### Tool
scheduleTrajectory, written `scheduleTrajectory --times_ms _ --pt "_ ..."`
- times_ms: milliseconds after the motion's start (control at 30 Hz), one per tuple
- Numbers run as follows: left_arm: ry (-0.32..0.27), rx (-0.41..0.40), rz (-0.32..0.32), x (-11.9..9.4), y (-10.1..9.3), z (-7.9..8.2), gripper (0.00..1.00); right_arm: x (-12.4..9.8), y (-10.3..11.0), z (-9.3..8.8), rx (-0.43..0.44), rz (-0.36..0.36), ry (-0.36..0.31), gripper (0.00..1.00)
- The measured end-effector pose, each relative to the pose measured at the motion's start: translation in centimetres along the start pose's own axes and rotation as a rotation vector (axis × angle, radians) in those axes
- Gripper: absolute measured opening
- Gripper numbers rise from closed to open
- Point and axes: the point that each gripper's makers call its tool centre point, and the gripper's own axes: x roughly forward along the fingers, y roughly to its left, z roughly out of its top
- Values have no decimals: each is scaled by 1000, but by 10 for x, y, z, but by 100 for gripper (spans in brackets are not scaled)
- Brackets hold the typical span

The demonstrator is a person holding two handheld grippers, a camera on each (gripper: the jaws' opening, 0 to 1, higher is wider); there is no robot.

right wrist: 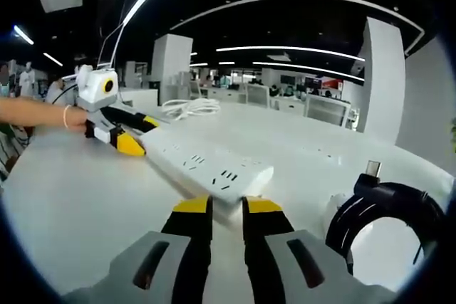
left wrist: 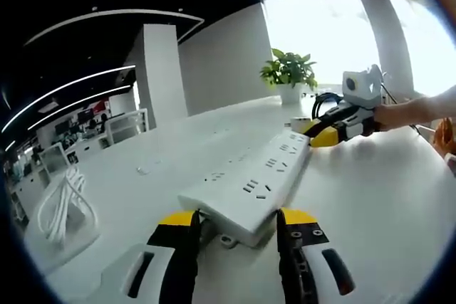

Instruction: Straighten the power strip on the desk, plug the charger into it

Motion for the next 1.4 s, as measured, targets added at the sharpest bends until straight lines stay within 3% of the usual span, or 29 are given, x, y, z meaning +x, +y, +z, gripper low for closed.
scheduleTrajectory --times_ms 767,867,1100,1400 --pt "-15 5 -1 3 1 1 44 0 -2 0 -4 -9 1 16" --pt "4 64 38 6 1 -1 46 0 -2 -1 -13 -11 -3 16" --pt "-6 31 32 8 -1 0 47 0 -1 1 -19 -6 -18 19" --pt "-67 -43 43 6 3 17 48 0 0 5 -13 -8 -30 22"
